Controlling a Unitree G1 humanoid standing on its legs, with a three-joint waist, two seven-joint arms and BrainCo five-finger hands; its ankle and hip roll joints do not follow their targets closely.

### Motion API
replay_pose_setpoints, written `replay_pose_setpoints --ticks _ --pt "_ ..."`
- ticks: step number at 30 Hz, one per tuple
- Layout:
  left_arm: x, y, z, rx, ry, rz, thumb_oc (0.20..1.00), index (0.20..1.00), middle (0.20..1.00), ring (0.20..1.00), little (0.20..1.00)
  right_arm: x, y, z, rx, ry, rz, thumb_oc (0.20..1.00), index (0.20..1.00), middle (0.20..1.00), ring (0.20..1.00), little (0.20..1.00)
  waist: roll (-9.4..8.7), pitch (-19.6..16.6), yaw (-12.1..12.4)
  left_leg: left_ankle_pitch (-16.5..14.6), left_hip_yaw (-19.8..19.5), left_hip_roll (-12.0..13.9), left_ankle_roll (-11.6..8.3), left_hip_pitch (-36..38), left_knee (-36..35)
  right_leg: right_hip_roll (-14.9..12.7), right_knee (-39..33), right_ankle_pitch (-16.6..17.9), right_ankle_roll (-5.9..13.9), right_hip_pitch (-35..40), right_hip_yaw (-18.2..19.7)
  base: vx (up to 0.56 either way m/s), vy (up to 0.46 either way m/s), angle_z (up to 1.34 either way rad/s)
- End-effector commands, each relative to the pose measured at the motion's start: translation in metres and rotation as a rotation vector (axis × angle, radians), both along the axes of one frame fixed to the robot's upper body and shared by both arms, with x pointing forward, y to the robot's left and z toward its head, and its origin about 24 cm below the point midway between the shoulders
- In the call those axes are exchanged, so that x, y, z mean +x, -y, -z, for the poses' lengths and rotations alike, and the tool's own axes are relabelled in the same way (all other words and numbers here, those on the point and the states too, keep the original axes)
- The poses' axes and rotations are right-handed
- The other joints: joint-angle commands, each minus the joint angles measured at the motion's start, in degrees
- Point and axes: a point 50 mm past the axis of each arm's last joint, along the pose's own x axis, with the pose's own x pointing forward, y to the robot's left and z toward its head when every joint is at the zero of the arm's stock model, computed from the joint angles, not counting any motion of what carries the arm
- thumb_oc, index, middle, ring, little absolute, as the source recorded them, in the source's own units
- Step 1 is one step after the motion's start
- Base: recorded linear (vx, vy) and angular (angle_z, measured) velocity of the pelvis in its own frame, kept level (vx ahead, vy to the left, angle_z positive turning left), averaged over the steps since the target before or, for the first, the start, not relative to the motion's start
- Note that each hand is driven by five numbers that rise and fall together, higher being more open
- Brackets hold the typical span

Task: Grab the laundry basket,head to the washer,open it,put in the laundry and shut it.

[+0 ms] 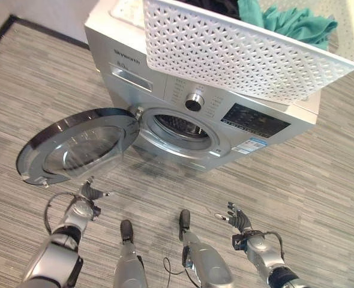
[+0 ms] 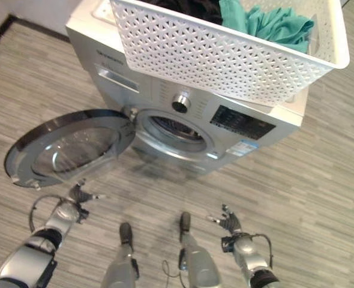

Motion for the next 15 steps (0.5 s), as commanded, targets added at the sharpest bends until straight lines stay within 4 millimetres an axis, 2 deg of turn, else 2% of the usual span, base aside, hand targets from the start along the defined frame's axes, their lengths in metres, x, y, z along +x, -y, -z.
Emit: replay_pose_setpoints --ticks 1,6,8,9,10,12,15 --pt "-0.049 0.009 0.039 -0.077 -0.139 -0.063 1.0 1.0 1.0 1.0 1.0 -0.022 0.025 0.011 -0.044 -0.073 0.074 1.0 1.0 1.0 1.0 1.0 0.36 -6.9 1.5 -4.67 0.46 -2.19 2.67 0.32 0.48 -2.21 0.51 -6.5 2.86 1.5 0.23 0.11 0.016 0.02" --pt "-0.132 0.022 0.081 -0.205 -0.358 -0.27 1.0 1.0 1.0 1.0 1.0 -0.041 0.034 0.025 -0.02 -0.155 0.177 1.0 1.0 1.0 1.0 1.0 1.7 -9.98 3.7 -5.93 0.26 -3.38 3.38 5.69 0.48 -3.1 0.51 -7.67 2.63 6.6 -0.43 0.1 -0.002 0.02" --pt "-0.162 0.026 0.091 -0.224 -0.448 -0.344 1.0 1.0 1.0 1.0 1.0 -0.05 0.035 0.032 -0.003 -0.194 0.217 1.0 1.0 1.0 1.0 1.0 1.86 -11.34 4.37 -6.29 -0.17 -3.82 3.53 7.0 0.48 -3.53 0.51 -8.02 2.61 8.26 -1.02 0.07 -0.019 0.08" --pt "-0.162 0.026 0.091 -0.224 -0.448 -0.344 1.0 1.0 1.0 1.0 1.0 -0.05 0.035 0.032 -0.003 -0.194 0.217 1.0 1.0 1.0 1.0 1.0 1.86 -11.34 4.37 -6.29 -0.17 -3.82 3.53 7.01 0.48 -3.53 0.51 -8.03 2.61 8.27 -1.03 0.09 -0.016 0.17" --pt "-0.187 0.032 0.098 -0.243 -0.523 -0.385 1.0 1.0 1.0 1.0 1.0 -0.061 0.034 0.038 0.013 -0.236 0.244 1.0 1.0 1.0 1.0 1.0 2.13 -12.93 4.95 -6.73 -0.88 -4.24 3.68 8.12 0.48 -3.97 0.51 -8.41 2.6 9.93 -1.78 0.08 -0.015 0.17" --pt "-0.199 0.035 0.1 -0.246 -0.561 -0.377 1.0 1.0 1.0 1.0 1.0 -0.071 0.035 0.044 0.02 -0.282 0.272 1.0 1.0 1.0 1.0 1.0 2.39 -14.04 5.31 -6.96 -1.51 -4.52 3.72 8.83 0.48 -4.3 0.51 -8.81 2.6 11.23 -2.91 0.08 -0.019 0.2" --pt "-0.195 0.037 0.1 -0.249 -0.545 -0.342 1.0 1.0 1.0 1.0 1.0 -0.082 0.034 0.05 0.021 -0.331 0.289 1.0 1.0 1.0 1.0 1.0 2.63 -15.08 5.86 -7.06 -2.94 -4.76 3.52 9.11 0.48 -4.77 0.51 -9.22 2.55 12.74 -4.84 0.02 -0.017 0.4"
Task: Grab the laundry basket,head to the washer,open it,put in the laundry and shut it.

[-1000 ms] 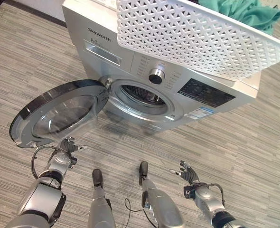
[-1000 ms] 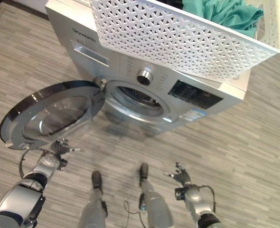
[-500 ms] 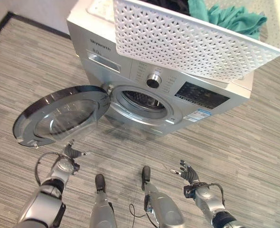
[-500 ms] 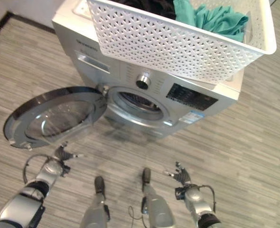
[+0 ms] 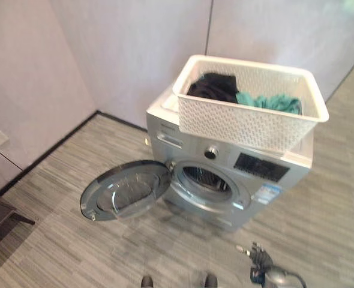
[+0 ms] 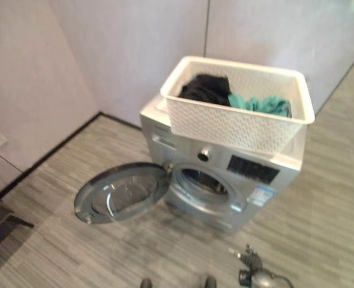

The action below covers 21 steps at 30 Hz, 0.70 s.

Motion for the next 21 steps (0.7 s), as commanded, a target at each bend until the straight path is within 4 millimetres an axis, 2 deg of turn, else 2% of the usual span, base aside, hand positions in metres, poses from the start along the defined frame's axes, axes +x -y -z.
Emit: replay_pose_setpoints --ticks 1,5,9,16,20,21 --pt "0.032 0.001 -0.003 -0.003 0.064 0.062 1.0 1.0 1.0 1.0 1.0 0.015 0.0 -0.003 0.02 0.043 0.056 1.0 1.0 1.0 1.0 1.0 -1.2 1.27 1.23 -4.03 0.3 -3.72 2.57 0.52 0.74 -3.08 0.56 -4.71 1.43 1.44 -1.05 0.01 -0.01 0.28" --pt "0.044 0.001 -0.005 0.004 0.111 0.102 1.0 1.0 1.0 1.0 1.0 0.006 -0.003 0.002 0.025 0.004 0.058 1.0 1.0 1.0 1.0 1.0 -1.26 0.5 1.64 -4.22 -0.57 -3.78 2.55 1.01 0.74 -3.25 0.56 -4.89 1.52 2.38 -2.04 0.0 -0.019 0.15" --pt "0.051 0.001 -0.007 0.0 0.146 0.096 1.0 1.0 1.0 1.0 1.0 0.006 -0.008 0.003 0.035 0.001 0.051 1.0 1.0 1.0 1.0 1.0 -1.39 0.38 1.79 -4.29 -0.54 -3.81 2.55 1.24 0.74 -3.25 0.56 -4.77 1.49 2.59 -1.99 -0.01 -0.004 0.07" --pt "0.051 0.007 -0.006 -0.034 0.162 0.094 1.0 1.0 1.0 1.0 1.0 -0.009 -0.005 0.006 0.046 -0.005 0.093 1.0 1.0 1.0 1.0 1.0 -1.58 0.49 0.51 -4.7 1.04 -3.54 2.6 1.77 0.74 -3.13 0.56 -4.33 1.7 2.13 -0.72 -0.01 0.005 -0.04" --pt "0.051 0.01 -0.006 -0.048 0.166 0.103 1.0 1.0 1.0 1.0 1.0 -0.034 0.005 0.011 0.005 -0.106 0.118 1.0 1.0 1.0 1.0 1.0 -1.71 0.88 -0.69 -5.3 3.18 -3.24 2.96 2.42 0.74 -2.93 0.56 -3.49 2.09 1.13 1.19 -0.01 0.011 -0.15" --pt "0.051 0.01 -0.006 -0.048 0.166 0.103 1.0 1.0 1.0 1.0 1.0 -0.034 0.005 0.011 0.005 -0.106 0.118 1.0 1.0 1.0 1.0 1.0 -1.71 0.89 -0.66 -5.31 3.22 -3.23 2.96 2.44 0.74 -2.92 0.56 -3.48 2.09 1.13 1.22 0.0 0.008 -0.21"
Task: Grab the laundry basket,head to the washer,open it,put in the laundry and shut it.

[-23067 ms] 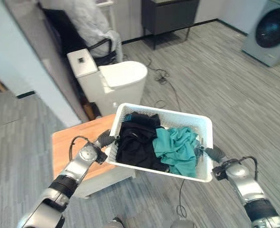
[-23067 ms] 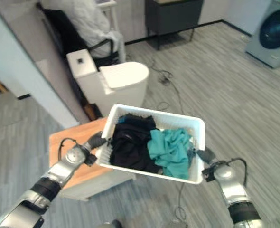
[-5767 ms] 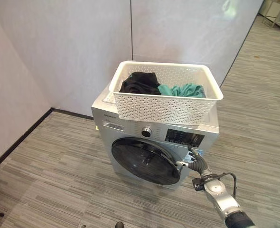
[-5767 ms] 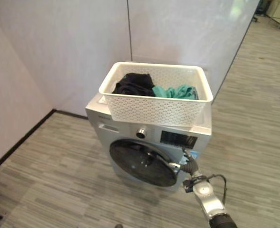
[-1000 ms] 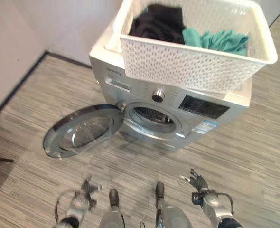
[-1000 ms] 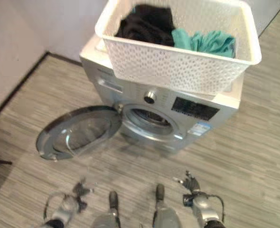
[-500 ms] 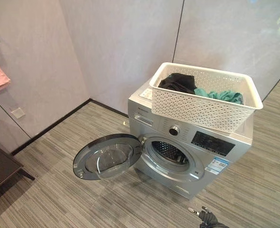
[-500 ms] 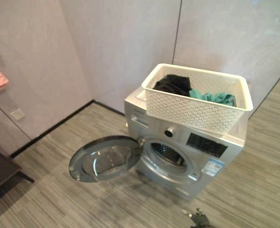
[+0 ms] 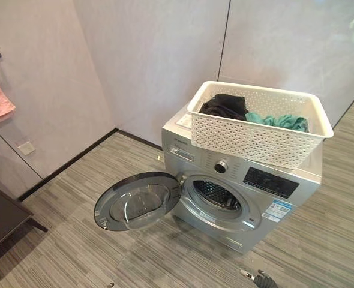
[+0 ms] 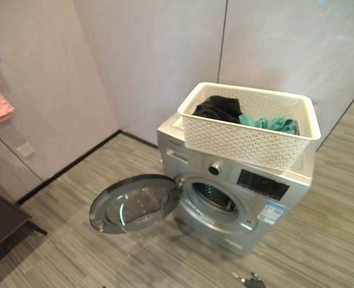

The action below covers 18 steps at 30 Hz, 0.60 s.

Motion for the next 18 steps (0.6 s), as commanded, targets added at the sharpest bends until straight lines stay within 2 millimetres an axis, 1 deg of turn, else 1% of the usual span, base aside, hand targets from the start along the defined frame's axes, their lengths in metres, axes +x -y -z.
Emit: replay_pose_setpoints --ticks 1,5,10,11,18 --pt "0.024 -0.001 -0.003 -0.003 0.048 0.017 1.0 1.0 1.0 1.0 1.0 0.004 -0.001 0.001 -0.015 -0.006 0.005 1.0 1.0 1.0 1.0 1.0 -2.3 1.84 -0.19 -5.72 2.86 -2.24 2.83 1.16 0.66 -2.19 0.54 -3.71 1.6 0.19 1.16 0.0 0.008 -0.21" --pt "0.024 -0.003 -0.003 -0.007 0.05 0.019 1.0 1.0 1.0 1.0 1.0 -0.003 0.0 0.003 -0.014 -0.038 0.009 1.0 1.0 1.0 1.0 1.0 -2.48 1.98 -0.65 -5.95 3.78 -2.25 2.97 1.61 0.66 -2.25 0.54 -3.38 1.83 0.02 1.67 0.0 0.008 -0.23" --pt "0.025 -0.003 -0.003 -0.01 0.047 0.025 1.0 1.0 1.0 1.0 1.0 -0.004 -0.001 0.003 -0.008 -0.041 0.008 1.0 1.0 1.0 1.0 1.0 -2.57 1.77 -0.93 -6.06 3.76 -2.29 2.88 1.58 0.66 -2.32 0.54 -3.58 1.81 0.03 1.68 0.01 0.003 -0.1" --pt "0.023 -0.007 -0.003 0.019 0.012 0.066 1.0 1.0 1.0 1.0 1.0 0.021 0.008 -0.004 -0.041 0.02 0.005 1.0 1.0 1.0 1.0 1.0 -0.63 3.82 -4.0 -7.8 3.81 -3.84 3.47 0.4 0.66 -4.47 1.11 -0.85 2.2 -5.27 3.82 0.0 0.0 0.0" --pt "0.02 -0.006 -0.002 0.014 0.001 0.074 1.0 1.0 1.0 1.0 1.0 0.02 0.006 -0.004 -0.036 0.031 0.002 1.0 1.0 1.0 1.0 1.0 -0.84 3.57 -3.78 -7.61 3.75 -3.2 3.12 1.37 0.66 -3.87 0.92 -1.53 1.87 -3.73 3.99 0.02 -0.028 -0.04"
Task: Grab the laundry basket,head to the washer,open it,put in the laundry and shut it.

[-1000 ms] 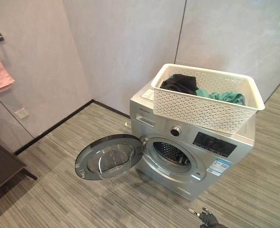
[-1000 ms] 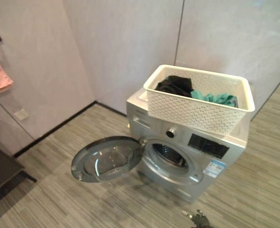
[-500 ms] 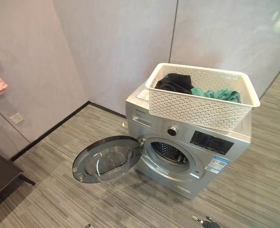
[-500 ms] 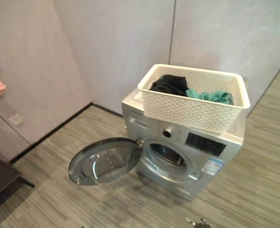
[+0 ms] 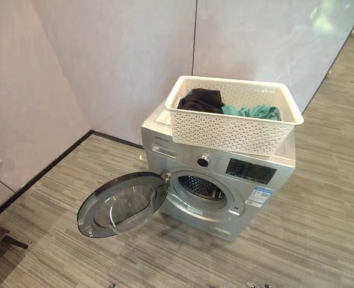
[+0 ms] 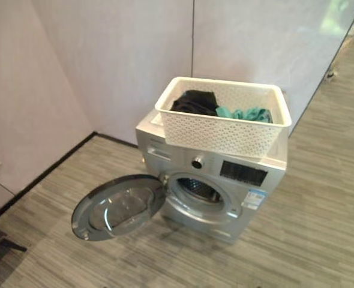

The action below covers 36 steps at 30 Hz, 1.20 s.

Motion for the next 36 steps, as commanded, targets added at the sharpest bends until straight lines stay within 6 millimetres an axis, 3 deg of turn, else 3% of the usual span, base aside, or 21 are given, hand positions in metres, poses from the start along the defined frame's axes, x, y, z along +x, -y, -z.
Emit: replay_pose_setpoints --ticks 1,11,17,19,21,23,25,27,29,31,33,36 --pt "0.024 -0.005 -0.004 0.024 0.033 0.058 1.0 1.0 1.0 1.0 1.0 0.033 0.004 -0.007 -0.027 0.087 -0.003 1.0 1.0 1.0 1.0 1.0 -1.37 3.82 -0.56 -6.98 0.76 -3.14 2.61 2.89 0.73 -3.41 0.91 -2.58 1.93 -0.03 0.28 0.03 -0.042 0.01" --pt "0.034 -0.005 -0.006 0.023 0.07 0.064 1.0 1.0 1.0 1.0 1.0 0.033 0.01 -0.009 -0.036 0.103 0.051 1.0 1.0 1.0 1.0 1.0 -1.27 3.93 -1.09 -6.33 1.1 -1.41 1.45 3.12 0.73 -2.0 0.98 -3.71 1.22 0.12 0.88 0.03 -0.054 0.0" --pt "0.033 -0.007 -0.006 0.024 0.063 0.062 1.0 1.0 1.0 1.0 1.0 0.038 0.016 -0.013 -0.034 0.15 0.083 1.0 1.0 1.0 1.0 1.0 -1.47 4.27 -1.61 -6.52 2.59 1.11 0.01 3.46 2.96 0.12 1.41 -5.01 -0.1 0.04 2.6 0.07 -0.135 -0.06" --pt "0.036 -0.009 -0.007 0.017 0.08 0.039 1.0 1.0 1.0 1.0 1.0 0.042 0.017 -0.015 -0.03 0.179 0.099 1.0 1.0 1.0 1.0 1.0 -1.94 4.92 -1.79 -7.01 2.65 2.65 -0.55 2.17 7.26 1.71 1.78 -6.42 -1.32 0.28 3.7 0.05 -0.168 -0.24" --pt "0.042 -0.01 -0.01 0.021 0.107 0.038 1.0 1.0 1.0 1.0 1.0 0.047 0.018 -0.017 -0.024 0.214 0.115 1.0 1.0 1.0 1.0 1.0 -2.87 6.81 -0.98 -5.22 -0.33 3.24 -0.47 -2.45 18.85 3.29 2.49 -6.91 -3.13 0.79 5.4 -0.02 -0.206 -0.14" --pt "0.056 -0.009 -0.013 0.023 0.149 0.049 1.0 1.0 1.0 1.0 1.0 0.053 0.02 -0.02 -0.031 0.243 0.115 1.0 1.0 1.0 1.0 1.0 -4.09 8.98 -0.31 -3.87 -5.71 0.44 0.33 -8.93 28.35 3.61 2.6 -7.3 -4.44 1.17 5.65 -0.05 -0.137 -0.07" --pt "0.064 -0.007 -0.016 0.011 0.187 0.029 1.0 1.0 1.0 1.0 1.0 0.054 0.022 -0.022 -0.039 0.247 0.118 1.0 1.0 1.0 1.0 1.0 -4.72 9.1 -0.55 -6.15 -6.69 -2.43 1.21 -12.98 25.63 2.95 1.95 -7.85 -3.75 1.36 5.31 0.07 0.017 -0.02" --pt "0.069 -0.004 -0.017 -0.006 0.219 0.01 1.0 1.0 1.0 1.0 1.0 0.056 0.024 -0.023 -0.04 0.255 0.129 1.0 1.0 1.0 1.0 1.0 -4.89 9.0 -0.48 -6.26 -3.83 -1.4 1.39 -15.46 21.18 2.04 1.69 -8.36 -2.85 1.79 4.66 0.12 0.127 0.01" --pt "0.069 -0.002 -0.017 -0.009 0.221 0.01 1.0 1.0 1.0 1.0 1.0 0.058 0.023 -0.023 -0.035 0.263 0.152 1.0 1.0 1.0 1.0 1.0 -4.63 9.05 0.0 -4.08 -1.58 0.09 0.98 -18.56 20.17 1.56 2.09 -9.3 -2.47 2.31 4.85 0.15 0.208 0.13" --pt "0.06 -0.002 -0.014 -0.007 0.189 -0.002 1.0 1.0 1.0 1.0 1.0 0.057 0.018 -0.021 -0.019 0.264 0.151 1.0 1.0 1.0 1.0 1.0 -4.16 8.29 0.72 -5.34 -1.83 -0.66 1.33 -16.42 19.68 0.72 3.61 -10.38 -1.51 3.63 5.87 0.27 0.289 -0.1" --pt "0.055 -0.003 -0.012 -0.007 0.159 0.003 1.0 1.0 1.0 1.0 1.0 0.052 0.015 -0.018 -0.001 0.244 0.159 1.0 1.0 1.0 1.0 1.0 -3.66 7.77 0.61 -6.29 -1.73 -1.74 2.4 -14.23 18.81 -0.64 7.67 -11.11 -1.16 3.65 5.68 0.28 0.29 -0.48" --pt "0.053 -0.007 -0.012 0.003 0.136 0.022 1.0 1.0 1.0 1.0 1.0 0.056 0.016 -0.02 0.018 0.278 0.227 1.0 1.0 1.0 1.0 1.0 -2.65 8.04 -0.18 -7.6 -0.55 -3.57 5.46 -8.74 15.42 -1.84 22.16 -9.92 -0.27 -1.13 7.36 0.23 0.304 -0.29"
